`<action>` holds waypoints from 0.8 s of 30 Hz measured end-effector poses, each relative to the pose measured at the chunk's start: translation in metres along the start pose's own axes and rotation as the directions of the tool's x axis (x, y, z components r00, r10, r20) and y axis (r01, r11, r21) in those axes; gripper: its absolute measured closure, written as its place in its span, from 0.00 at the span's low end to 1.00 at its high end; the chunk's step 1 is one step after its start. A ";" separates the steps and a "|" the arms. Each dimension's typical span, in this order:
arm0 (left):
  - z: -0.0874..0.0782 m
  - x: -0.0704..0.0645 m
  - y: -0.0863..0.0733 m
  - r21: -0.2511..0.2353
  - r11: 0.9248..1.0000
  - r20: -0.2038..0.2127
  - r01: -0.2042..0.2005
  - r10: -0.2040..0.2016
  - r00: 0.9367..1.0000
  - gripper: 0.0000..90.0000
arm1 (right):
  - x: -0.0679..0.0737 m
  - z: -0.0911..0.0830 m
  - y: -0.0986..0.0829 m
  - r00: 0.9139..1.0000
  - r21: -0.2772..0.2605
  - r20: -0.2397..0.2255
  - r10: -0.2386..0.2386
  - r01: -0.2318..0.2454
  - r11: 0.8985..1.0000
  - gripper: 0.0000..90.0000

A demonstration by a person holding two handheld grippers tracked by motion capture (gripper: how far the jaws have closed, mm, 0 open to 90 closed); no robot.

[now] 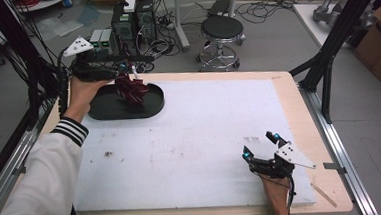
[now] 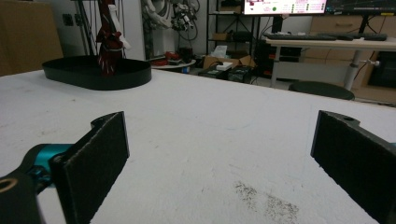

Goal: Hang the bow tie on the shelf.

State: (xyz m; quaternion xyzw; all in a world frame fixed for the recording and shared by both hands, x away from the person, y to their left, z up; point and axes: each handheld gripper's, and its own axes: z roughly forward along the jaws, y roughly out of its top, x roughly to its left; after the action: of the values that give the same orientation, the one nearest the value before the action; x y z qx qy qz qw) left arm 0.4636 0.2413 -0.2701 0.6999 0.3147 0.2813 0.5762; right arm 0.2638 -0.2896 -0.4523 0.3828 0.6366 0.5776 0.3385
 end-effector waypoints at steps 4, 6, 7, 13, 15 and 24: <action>-0.013 -0.010 0.002 -0.020 0.999 0.020 -0.025 0.025 0.999 0.11 | 0.000 0.000 0.000 1.000 -0.003 -0.003 0.005 -0.005 1.000 0.04; -0.021 -0.015 0.000 -0.026 0.999 0.028 -0.035 0.035 0.999 0.11 | 0.000 0.000 0.000 1.000 -0.003 -0.004 0.004 -0.004 1.000 0.04; -0.025 -0.018 -0.002 -0.031 0.999 0.032 -0.036 0.037 0.999 0.11 | 0.000 0.000 0.000 1.000 -0.008 -0.003 -0.004 0.004 1.000 0.04; -0.055 -0.035 -0.023 -0.062 0.997 0.046 -0.041 0.044 0.998 0.11 | 0.000 -0.001 0.000 1.000 -0.009 -0.003 -0.005 0.005 1.000 0.04; -0.066 -0.041 -0.034 -0.067 0.996 0.038 -0.056 0.059 0.998 0.11 | 0.000 -0.001 0.000 1.000 -0.008 -0.002 -0.006 0.006 1.000 0.04; -0.101 -0.058 -0.092 -0.088 0.995 0.031 -0.039 0.041 0.999 0.11 | 0.000 -0.001 0.000 1.000 -0.014 0.001 -0.003 0.003 1.000 0.04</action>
State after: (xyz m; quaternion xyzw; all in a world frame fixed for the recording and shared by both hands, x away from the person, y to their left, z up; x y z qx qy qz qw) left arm 0.3389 0.2737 -0.3446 0.6846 0.2786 0.2949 0.6056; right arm 0.2628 -0.2898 -0.4525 0.3798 0.6330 0.5812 0.3426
